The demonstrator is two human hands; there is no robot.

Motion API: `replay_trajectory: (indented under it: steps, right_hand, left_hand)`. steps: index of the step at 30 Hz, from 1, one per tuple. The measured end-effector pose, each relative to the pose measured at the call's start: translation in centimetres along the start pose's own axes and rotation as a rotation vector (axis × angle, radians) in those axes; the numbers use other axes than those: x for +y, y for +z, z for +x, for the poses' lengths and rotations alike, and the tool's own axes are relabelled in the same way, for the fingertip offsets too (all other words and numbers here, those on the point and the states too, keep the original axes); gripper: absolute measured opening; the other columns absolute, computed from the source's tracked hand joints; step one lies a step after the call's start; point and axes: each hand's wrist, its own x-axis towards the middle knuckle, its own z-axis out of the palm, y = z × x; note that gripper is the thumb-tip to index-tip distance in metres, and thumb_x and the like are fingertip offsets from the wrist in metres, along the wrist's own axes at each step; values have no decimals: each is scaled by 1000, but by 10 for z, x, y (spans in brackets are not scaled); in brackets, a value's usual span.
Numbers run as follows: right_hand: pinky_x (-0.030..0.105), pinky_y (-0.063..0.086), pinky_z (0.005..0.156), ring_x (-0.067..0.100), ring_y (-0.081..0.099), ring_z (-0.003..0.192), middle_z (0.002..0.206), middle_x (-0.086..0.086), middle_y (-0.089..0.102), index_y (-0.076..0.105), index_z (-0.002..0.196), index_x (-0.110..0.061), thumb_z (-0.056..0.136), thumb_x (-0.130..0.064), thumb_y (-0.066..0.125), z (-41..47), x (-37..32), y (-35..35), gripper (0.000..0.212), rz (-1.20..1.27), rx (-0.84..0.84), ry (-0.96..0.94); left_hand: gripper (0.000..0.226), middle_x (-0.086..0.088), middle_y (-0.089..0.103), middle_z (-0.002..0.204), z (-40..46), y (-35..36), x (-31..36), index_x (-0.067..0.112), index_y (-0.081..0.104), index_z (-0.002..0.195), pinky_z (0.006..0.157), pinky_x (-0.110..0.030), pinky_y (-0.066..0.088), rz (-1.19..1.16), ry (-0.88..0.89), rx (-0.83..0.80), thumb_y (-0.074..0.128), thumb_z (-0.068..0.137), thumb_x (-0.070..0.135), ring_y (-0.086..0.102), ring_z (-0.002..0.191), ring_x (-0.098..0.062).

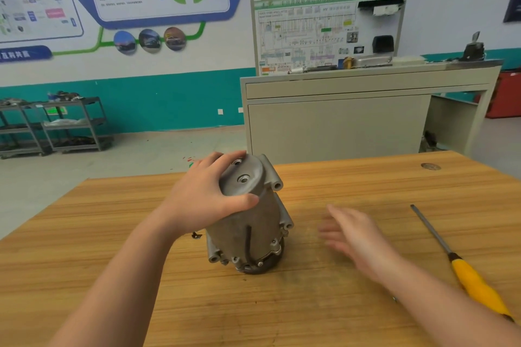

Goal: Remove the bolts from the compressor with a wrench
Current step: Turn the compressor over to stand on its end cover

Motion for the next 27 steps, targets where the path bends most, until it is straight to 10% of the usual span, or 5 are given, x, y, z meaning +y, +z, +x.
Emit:
replay_trajectory:
  steps: [8,14,22,27]
  right_hand:
    - [27,50,79,7,70,93,98,-10,75,78,93,-35,66,-76,54,-20,-9,104,55,327,-103,-4]
    - [42,52,93,18,66,105,112,-4,71,58,123,-28,37,-92,67,-23,0,117,108,401,-84,46]
    - [20,52,57,7,72,80,86,-8,76,76,88,-40,84,-48,66,-33,4,136,14,426,89,-129]
    - [26,53,58,14,73,73,79,-1,76,77,79,-38,87,-39,65,-39,11,120,14,506,215,-84]
  left_hand:
    - [94,34,34,125,-24,0,-8,53,24,143,89,-25,35,-110,43,75,50,57,79,32,118,2]
    - [81,47,30,128,-58,2,-30,63,27,134,88,-16,33,-252,69,213,58,60,72,27,123,16]
    - [79,43,30,135,-88,8,-38,60,37,132,96,-17,29,-355,64,339,65,58,64,24,132,14]
    - [86,32,28,143,-78,9,-18,64,30,135,104,-35,36,-265,109,279,65,57,68,25,138,2]
